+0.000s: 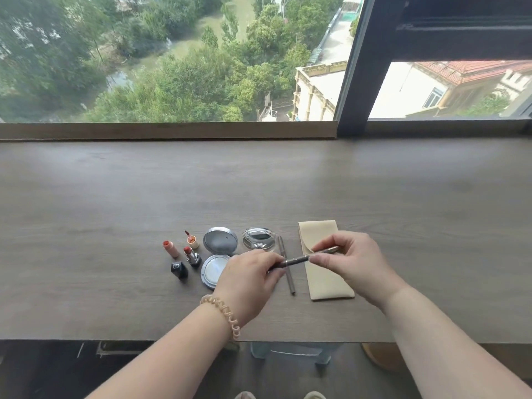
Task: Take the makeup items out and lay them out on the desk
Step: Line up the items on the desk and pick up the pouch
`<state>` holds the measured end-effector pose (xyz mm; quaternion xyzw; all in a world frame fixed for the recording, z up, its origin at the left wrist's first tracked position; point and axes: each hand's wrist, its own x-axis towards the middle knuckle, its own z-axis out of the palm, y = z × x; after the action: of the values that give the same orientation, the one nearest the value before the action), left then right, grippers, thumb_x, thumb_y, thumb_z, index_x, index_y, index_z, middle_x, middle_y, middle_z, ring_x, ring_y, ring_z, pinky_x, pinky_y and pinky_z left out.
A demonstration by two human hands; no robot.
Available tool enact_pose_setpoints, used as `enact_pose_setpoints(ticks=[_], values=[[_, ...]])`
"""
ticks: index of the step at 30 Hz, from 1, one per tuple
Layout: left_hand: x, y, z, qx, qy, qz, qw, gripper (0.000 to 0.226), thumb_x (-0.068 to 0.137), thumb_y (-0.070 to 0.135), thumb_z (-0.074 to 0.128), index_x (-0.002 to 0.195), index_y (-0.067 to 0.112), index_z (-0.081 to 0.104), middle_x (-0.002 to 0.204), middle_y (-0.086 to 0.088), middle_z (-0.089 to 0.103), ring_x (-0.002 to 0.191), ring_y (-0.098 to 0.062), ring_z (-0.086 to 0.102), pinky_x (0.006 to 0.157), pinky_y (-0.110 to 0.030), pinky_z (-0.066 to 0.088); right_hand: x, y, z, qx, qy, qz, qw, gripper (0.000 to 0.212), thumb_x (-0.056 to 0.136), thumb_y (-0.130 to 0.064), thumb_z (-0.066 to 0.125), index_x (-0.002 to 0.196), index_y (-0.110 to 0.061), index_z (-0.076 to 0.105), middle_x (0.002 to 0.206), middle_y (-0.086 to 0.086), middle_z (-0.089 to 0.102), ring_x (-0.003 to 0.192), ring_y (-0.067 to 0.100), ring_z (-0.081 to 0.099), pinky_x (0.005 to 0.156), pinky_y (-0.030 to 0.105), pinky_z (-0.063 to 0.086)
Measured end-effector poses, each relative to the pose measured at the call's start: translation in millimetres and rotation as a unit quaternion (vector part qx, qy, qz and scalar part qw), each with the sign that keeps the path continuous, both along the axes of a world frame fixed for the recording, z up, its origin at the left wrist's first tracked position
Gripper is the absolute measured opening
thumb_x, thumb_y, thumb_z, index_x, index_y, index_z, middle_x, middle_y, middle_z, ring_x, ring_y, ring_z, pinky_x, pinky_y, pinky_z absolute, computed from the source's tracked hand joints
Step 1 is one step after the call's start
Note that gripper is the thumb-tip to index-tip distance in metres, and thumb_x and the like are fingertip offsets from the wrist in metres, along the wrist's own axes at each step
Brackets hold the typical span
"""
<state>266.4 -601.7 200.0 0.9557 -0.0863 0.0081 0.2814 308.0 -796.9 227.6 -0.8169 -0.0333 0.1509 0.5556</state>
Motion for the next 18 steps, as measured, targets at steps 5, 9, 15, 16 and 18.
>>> enact_pose_setpoints(ticks=[5, 9, 15, 16, 18], values=[[-0.6, -11.6, 3.2, -0.092, 0.000, 0.011, 0.996, 0.016, 0.087, 0.030, 0.063, 0.095, 0.018, 0.071, 0.076, 0.005, 0.066, 0.075, -0.012, 0.058, 0.072, -0.030, 0.047, -0.9, 4.4, 1.9, 0.227, 0.137, -0.071, 0.962, 0.010, 0.075, -0.021, 0.066, 0.079, -0.012, 0.065, 0.066, -0.002, 0.061, 0.058, 0.005, 0.057, 0.063, 0.016, 0.042], [2.3, -15.7, 2.0, -0.106, 0.037, 0.005, 0.994, 0.015, 0.086, 0.032, 0.063, 0.087, 0.019, 0.071, 0.057, 0.014, 0.052, 0.059, -0.007, 0.050, 0.062, -0.028, 0.045, -2.5, 12.2, -7.3, 0.151, 0.128, -0.115, 0.974, 0.022, 0.094, -0.022, 0.053, 0.078, -0.010, 0.063, 0.059, -0.002, 0.061, 0.049, 0.000, 0.056, 0.056, 0.013, 0.042], [-26.4, 37.0, -24.8, -0.132, 0.160, 0.142, 0.968, 0.022, 0.088, 0.021, 0.063, 0.070, 0.010, 0.067, 0.055, 0.003, 0.060, 0.050, -0.004, 0.051, 0.058, -0.024, 0.045, 39.2, -78.3, 4.0, 0.224, 0.052, -0.425, 0.876, 0.029, 0.097, -0.034, 0.046, 0.072, -0.021, 0.056, 0.043, -0.011, 0.058, 0.043, -0.002, 0.058, 0.051, 0.021, 0.031], [-31.1, 46.2, -28.2, -0.153, 0.169, 0.186, 0.956, 0.021, 0.088, 0.020, 0.063, 0.069, 0.012, 0.067, 0.057, 0.001, 0.065, 0.049, -0.004, 0.054, 0.060, -0.024, 0.048, 40.0, -89.6, 6.2, 0.206, -0.009, -0.407, 0.890, 0.026, 0.097, -0.031, 0.046, 0.075, -0.022, 0.057, 0.053, -0.012, 0.063, 0.049, -0.003, 0.061, 0.053, 0.017, 0.035], [-32.9, 49.8, -31.1, -0.201, 0.163, 0.257, 0.931, 0.019, 0.089, 0.018, 0.061, 0.071, 0.014, 0.067, 0.061, -0.002, 0.069, 0.053, -0.009, 0.060, 0.063, -0.027, 0.051, 34.9, -86.8, 2.3, 0.150, -0.092, -0.326, 0.929, 0.017, 0.097, -0.022, 0.049, 0.084, -0.025, 0.060, 0.078, -0.011, 0.067, 0.069, -0.001, 0.064, 0.065, 0.013, 0.041]])
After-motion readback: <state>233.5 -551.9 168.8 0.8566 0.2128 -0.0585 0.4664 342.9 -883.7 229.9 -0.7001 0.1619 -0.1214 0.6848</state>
